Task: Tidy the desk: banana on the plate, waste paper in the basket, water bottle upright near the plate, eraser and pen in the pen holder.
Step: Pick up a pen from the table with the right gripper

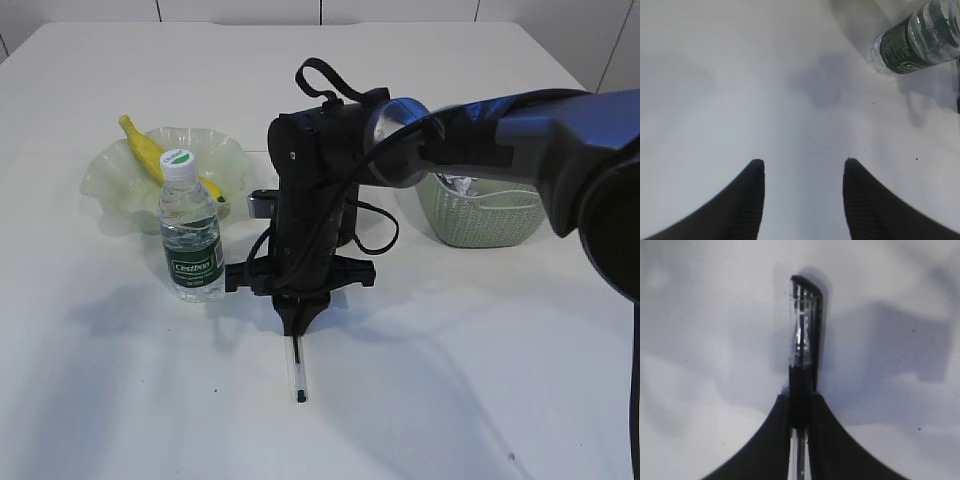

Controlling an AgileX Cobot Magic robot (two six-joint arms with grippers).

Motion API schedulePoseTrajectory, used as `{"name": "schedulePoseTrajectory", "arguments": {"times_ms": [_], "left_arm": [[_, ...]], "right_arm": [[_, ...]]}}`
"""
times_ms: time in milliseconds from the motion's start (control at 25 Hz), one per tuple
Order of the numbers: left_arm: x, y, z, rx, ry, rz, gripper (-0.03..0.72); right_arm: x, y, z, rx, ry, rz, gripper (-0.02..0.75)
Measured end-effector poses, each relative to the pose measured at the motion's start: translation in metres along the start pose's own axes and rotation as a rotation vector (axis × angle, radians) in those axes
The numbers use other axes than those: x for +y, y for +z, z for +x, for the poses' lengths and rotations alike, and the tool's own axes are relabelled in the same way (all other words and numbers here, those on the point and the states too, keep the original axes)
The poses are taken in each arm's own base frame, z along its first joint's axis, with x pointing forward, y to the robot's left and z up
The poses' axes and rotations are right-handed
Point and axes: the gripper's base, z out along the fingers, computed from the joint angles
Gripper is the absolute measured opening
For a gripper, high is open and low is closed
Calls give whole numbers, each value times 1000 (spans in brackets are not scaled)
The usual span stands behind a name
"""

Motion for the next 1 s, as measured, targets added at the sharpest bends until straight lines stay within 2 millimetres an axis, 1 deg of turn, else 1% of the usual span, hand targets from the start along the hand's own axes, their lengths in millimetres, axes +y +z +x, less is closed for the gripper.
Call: {"name": "schedulePoseTrajectory", "arguments": {"times_ms": [200,480,560,680,800,840,920,1000], "left_arm": [[0,0,0,0,0,0,356],[0,0,0,0,0,0,353],[0,0,0,0,0,0,353],[0,0,0,0,0,0,352],[0,0,0,2,0,0,352],[0,0,0,4,0,0,352],[0,0,1,6,0,0,351],[0,0,1,14,0,0,351]], "right_arm": [[-2,0,0,9,-28,21,44],[-7,-1,6,76,-202,80,44],[-8,-5,7,75,-229,91,44],[-9,-22,8,47,-265,100,43],[-8,-51,9,-12,-304,95,43],[-8,-58,10,-24,-311,92,43],[-10,-71,15,-42,-320,97,43],[-15,-78,24,-38,-323,99,43]]}}
